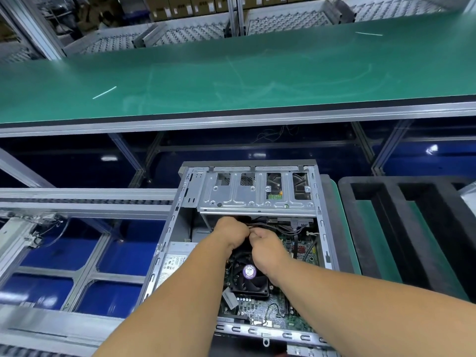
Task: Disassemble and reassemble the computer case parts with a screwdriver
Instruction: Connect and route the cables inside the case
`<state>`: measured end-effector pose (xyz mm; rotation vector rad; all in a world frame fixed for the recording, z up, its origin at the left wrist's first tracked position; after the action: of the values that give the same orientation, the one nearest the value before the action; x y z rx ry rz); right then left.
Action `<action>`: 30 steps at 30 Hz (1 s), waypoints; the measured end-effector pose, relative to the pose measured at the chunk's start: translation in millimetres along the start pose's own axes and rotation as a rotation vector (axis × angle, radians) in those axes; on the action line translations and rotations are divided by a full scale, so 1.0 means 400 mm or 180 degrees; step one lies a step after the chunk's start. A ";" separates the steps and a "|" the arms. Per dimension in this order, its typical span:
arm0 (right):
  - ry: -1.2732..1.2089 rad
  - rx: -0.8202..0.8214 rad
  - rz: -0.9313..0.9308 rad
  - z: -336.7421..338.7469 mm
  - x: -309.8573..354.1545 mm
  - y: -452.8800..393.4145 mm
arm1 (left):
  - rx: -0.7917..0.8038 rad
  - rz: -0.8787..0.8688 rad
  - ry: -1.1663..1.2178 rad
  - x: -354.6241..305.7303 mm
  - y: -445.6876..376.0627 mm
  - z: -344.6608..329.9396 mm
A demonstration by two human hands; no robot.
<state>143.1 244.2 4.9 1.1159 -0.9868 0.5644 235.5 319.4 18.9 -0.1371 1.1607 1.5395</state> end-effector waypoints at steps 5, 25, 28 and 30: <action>0.0255 0.0056 0.0037 0.001 -0.004 -0.002 | -0.0115 0.0070 0.0850 0.009 0.019 -0.004; 0.2471 -0.0468 0.1466 0.035 0.057 0.067 | -0.0678 -0.0489 -0.0227 0.027 0.022 -0.020; 0.2772 -0.0383 0.1608 0.036 0.081 0.051 | -0.0658 -0.0617 -0.0285 0.028 0.033 -0.015; 0.2831 -0.0300 0.1716 0.031 0.090 0.045 | -0.0557 -0.0642 -0.0393 0.030 0.038 -0.016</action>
<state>141.3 236.2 46.1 0.3953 -0.4963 1.2936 215.8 325.1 16.8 -0.2647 0.8868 1.4472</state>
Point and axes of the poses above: each hand's wrist, its own y-axis away from the middle knuckle, its own z-axis out of the back of the hand, x = y × z, the point moved 1 cm from there along -y, towards the middle knuckle, and after that the axes turned 1 degree about -z, right-handed, at the moved point
